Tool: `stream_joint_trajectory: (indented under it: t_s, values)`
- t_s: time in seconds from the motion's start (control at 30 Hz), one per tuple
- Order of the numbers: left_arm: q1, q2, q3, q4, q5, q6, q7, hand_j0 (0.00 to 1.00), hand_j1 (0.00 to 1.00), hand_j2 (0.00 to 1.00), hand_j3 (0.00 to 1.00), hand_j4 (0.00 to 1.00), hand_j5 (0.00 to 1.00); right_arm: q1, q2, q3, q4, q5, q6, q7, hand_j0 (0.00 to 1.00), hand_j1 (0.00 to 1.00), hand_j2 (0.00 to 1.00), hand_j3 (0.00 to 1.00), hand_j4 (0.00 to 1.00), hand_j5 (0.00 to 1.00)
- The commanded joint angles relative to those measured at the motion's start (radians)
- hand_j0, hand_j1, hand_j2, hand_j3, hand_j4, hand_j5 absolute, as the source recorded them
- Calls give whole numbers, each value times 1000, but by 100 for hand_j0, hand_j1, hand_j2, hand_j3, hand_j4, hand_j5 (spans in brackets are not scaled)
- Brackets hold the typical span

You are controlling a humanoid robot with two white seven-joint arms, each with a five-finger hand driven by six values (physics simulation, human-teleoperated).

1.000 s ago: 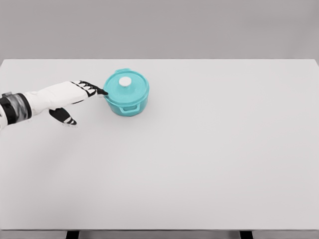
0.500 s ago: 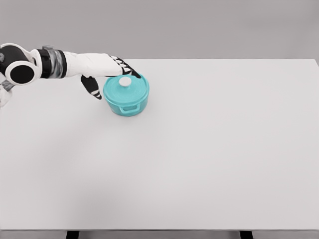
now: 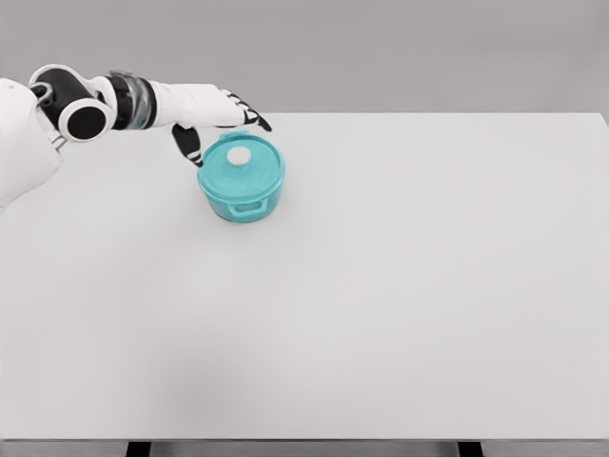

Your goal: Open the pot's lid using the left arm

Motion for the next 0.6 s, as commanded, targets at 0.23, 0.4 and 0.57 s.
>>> stream_joint_trajectory:
  t_s: [0.23,0.4,0.57]
  values:
    - [-2,-28,-9,19,-3,-8,-2,84,84,84,84,84,84,0,0,0,0,0,0,-1,100,100,100,100,100,100]
    - [0,-32,-26,21,-3,-8,-2,82,82,82,82,82,82,0,0,0,0,0,0,1,100,100,100,100,100,100]
    - [2,-34,-33,21,-3,-8,-2,73,73,73,73,73,73,0,0,0,0,0,0,1,100,100,100,100,100,100]
